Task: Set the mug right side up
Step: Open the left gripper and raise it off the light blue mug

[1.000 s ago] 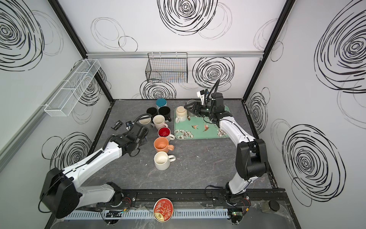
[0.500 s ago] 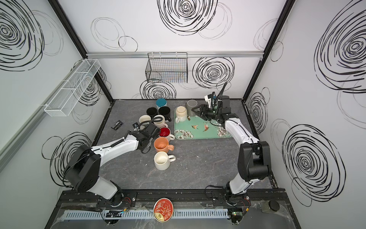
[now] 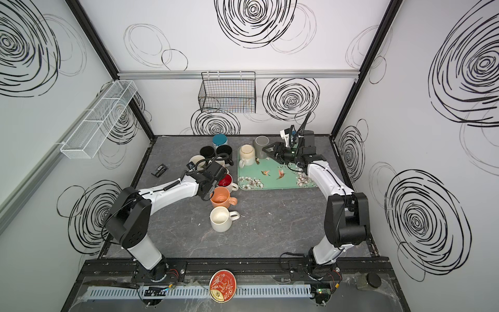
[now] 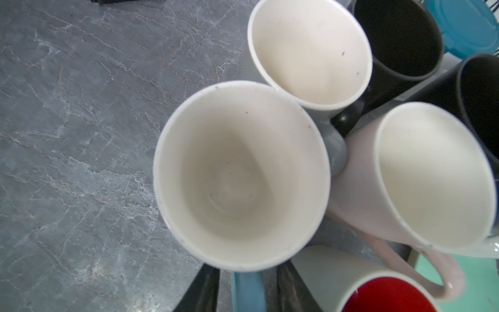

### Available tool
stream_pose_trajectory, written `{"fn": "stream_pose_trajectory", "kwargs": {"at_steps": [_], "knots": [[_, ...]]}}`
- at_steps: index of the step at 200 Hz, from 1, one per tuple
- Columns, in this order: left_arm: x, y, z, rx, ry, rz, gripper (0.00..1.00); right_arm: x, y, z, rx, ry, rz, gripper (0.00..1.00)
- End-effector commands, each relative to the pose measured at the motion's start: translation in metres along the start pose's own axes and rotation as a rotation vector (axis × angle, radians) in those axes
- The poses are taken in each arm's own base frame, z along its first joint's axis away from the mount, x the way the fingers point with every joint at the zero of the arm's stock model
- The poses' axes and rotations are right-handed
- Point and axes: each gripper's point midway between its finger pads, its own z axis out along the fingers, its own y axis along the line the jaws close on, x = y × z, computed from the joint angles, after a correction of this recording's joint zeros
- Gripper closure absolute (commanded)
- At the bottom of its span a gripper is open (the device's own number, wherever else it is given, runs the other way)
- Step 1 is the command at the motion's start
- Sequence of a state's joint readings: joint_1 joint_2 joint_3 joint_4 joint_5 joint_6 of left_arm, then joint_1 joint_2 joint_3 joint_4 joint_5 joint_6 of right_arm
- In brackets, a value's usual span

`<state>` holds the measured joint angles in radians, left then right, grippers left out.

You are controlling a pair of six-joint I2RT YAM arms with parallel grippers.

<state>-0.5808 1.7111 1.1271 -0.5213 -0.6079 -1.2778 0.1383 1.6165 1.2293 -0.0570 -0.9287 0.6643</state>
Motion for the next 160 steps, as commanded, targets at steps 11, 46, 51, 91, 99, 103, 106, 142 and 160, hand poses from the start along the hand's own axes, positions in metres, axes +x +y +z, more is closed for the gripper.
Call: {"fn": "stream_pose_trajectory", "kwargs": {"at_steps": [11, 46, 51, 91, 99, 103, 106, 142, 160], "knots": [[-0.011, -0.008, -0.006, 0.010, -0.037, -0.043, 0.54, -0.001, 0.000, -0.003, -0.007, 0.006, -0.002, 0.46], [-0.015, -0.018, -0.017, 0.033, -0.034, -0.038, 0.45, -0.004, -0.005, -0.005, -0.001, 0.000, 0.006, 0.46], [-0.015, -0.019, -0.019, 0.037, -0.032, -0.038, 0.41, -0.005, -0.005, -0.005, 0.001, -0.002, 0.006, 0.46], [-0.024, -0.022, -0.039, 0.067, -0.017, -0.036, 0.29, -0.006, -0.019, -0.005, 0.066, 0.000, 0.022, 0.46], [-0.028, -0.020, -0.044, 0.076, -0.021, -0.041, 0.28, -0.006, -0.024, -0.005, 0.087, 0.003, 0.027, 0.46], [-0.030, -0.019, -0.047, 0.081, -0.023, -0.041, 0.28, -0.006, -0.025, -0.004, 0.096, 0.004, 0.027, 0.46], [-0.032, -0.019, -0.049, 0.085, -0.025, -0.041, 0.28, -0.006, -0.027, -0.004, 0.104, 0.003, 0.026, 0.46], [-0.055, -0.012, -0.075, 0.114, -0.062, 0.031, 0.22, -0.015, -0.051, -0.006, 0.260, -0.022, 0.026, 0.46], [-0.067, -0.012, -0.084, 0.136, -0.066, 0.088, 0.21, -0.025, -0.064, -0.004, 0.358, -0.031, 0.001, 0.45]]}}
